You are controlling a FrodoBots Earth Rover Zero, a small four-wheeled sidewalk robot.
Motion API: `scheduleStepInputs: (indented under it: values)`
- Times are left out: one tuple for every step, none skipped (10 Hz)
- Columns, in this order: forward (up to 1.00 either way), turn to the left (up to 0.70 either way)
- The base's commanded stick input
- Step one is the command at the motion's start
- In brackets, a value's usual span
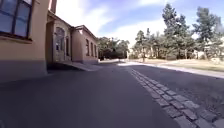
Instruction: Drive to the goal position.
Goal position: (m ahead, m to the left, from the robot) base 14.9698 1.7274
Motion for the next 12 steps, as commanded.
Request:
scheduleStepInputs:
  values:
    - [0.70, 0.00]
    - [0.70, 0.00]
    - [0.70, 0.00]
    - [0.70, 0.00]
    - [0.70, 0.00]
    - [0.70, 0.00]
    - [0.70, 0.00]
    - [0.70, 0.00]
    - [0.70, 0.00]
    - [0.70, 0.00]
    - [0.70, 0.00]
    - [0.70, 0.00]
